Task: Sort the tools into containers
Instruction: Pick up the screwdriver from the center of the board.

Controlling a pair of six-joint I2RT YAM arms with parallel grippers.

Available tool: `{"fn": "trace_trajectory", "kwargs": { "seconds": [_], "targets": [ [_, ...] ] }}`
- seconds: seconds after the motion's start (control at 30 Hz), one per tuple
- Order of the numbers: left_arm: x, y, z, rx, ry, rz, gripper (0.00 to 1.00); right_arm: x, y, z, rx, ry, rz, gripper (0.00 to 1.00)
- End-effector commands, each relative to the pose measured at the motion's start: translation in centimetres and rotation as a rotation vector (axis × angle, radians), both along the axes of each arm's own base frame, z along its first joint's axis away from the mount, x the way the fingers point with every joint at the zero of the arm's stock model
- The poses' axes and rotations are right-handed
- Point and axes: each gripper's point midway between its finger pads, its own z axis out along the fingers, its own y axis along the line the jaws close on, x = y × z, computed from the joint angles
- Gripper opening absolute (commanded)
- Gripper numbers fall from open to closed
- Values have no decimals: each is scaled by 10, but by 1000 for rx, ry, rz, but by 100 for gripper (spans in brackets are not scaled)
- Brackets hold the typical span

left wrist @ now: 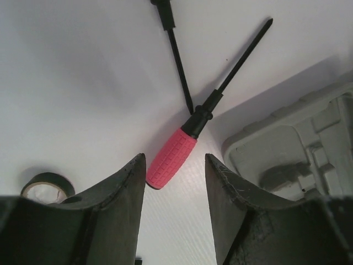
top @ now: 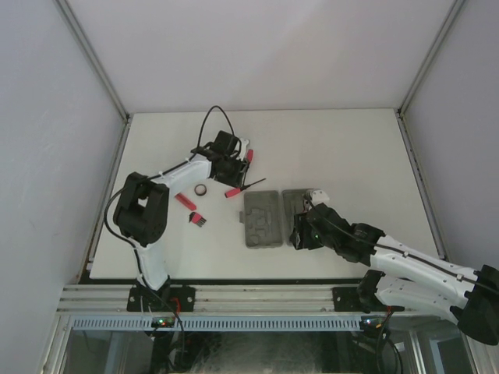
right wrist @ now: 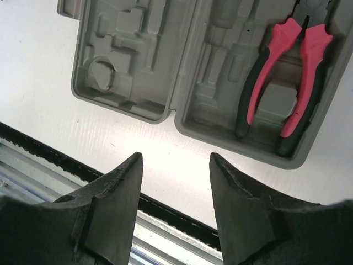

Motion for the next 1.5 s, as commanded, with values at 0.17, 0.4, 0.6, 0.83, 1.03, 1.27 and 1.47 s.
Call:
{"fn": "trace_trajectory", "kwargs": {
  "seconds": [0.17, 0.4, 0.6, 0.83, 1.03, 1.27, 1.47],
  "targets": [
    [-14, -4, -22, 39, 34, -51, 50, 3, 12, 8, 41, -23, 7, 51],
    [-12, 4, -35, 90, 45, -34, 49, 2, 13, 9, 47, -22, 7, 51],
    [-10, 9, -42, 126, 49, -22, 47, 0, 15, 7, 44, -17, 16, 51],
    [-8, 14, -50, 159, 63, -3, 43, -1, 17, 8, 52, -15, 17, 51],
    [-10, 13, -55, 163, 82, -7, 42, -1, 17, 7, 48, -15, 18, 51],
    [-9, 12, -49, 152, 73, -7, 32, -1, 17, 8, 51, -18, 14, 51],
    [-5, 1, -25, 117, 36, -26, 25, 1, 15, 11, 43, -27, 0, 51]
  ]
}}
